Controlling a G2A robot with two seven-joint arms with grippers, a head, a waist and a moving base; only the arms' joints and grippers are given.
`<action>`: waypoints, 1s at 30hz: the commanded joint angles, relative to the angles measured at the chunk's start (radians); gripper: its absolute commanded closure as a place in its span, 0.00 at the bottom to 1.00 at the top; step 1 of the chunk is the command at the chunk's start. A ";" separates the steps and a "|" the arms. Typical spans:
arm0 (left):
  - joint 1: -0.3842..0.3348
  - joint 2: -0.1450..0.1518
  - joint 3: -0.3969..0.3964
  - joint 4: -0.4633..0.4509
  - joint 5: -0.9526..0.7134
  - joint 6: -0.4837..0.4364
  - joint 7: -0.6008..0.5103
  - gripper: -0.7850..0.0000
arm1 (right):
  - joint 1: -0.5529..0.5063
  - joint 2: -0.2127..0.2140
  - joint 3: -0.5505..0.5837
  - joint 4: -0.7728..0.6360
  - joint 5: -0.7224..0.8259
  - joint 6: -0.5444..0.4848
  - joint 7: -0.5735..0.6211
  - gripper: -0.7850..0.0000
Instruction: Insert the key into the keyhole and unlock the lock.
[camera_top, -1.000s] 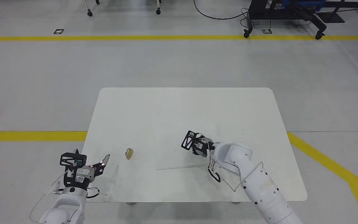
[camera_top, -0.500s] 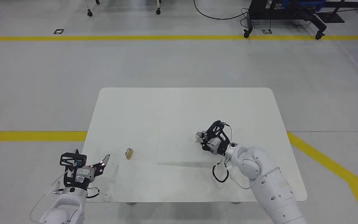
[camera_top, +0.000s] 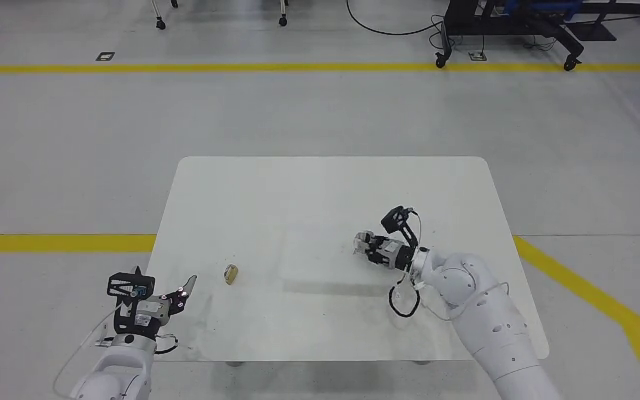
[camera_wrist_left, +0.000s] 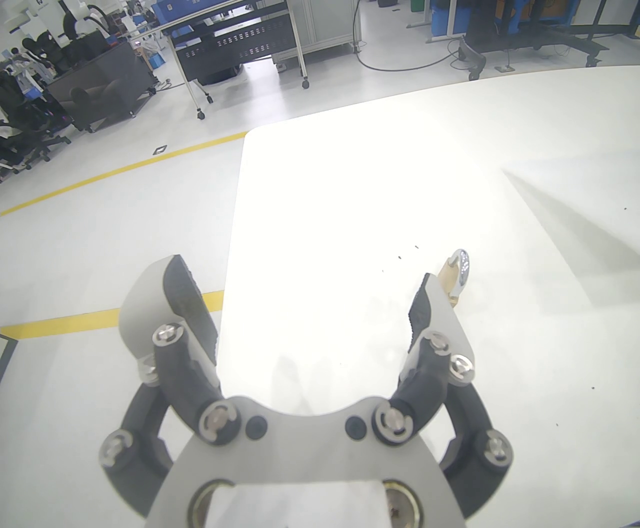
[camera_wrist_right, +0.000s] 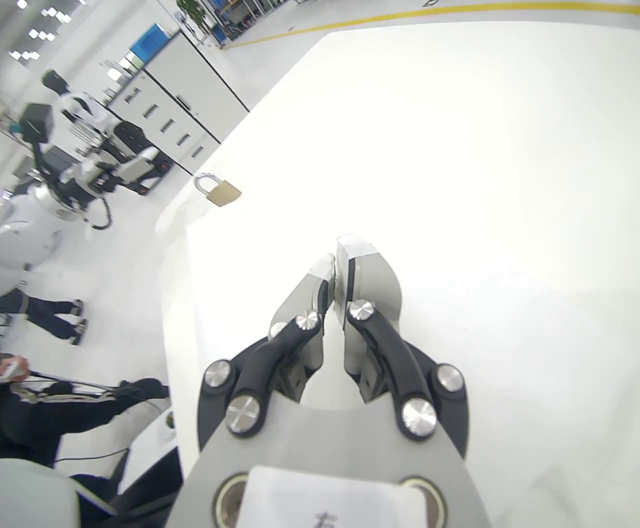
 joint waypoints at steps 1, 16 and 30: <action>0.000 0.000 0.000 0.000 0.000 0.000 0.000 0.00 | -0.030 0.004 -0.018 -0.062 -0.187 0.031 -0.090 1.00; 0.000 -0.001 0.000 -0.012 -0.006 0.002 0.007 0.00 | -0.075 0.014 -0.063 -0.128 -0.485 0.066 -0.219 1.00; -0.095 -0.005 0.251 -0.175 0.359 -0.177 -0.164 0.00 | -0.063 0.018 -0.047 -0.084 -0.347 -0.091 -0.280 1.00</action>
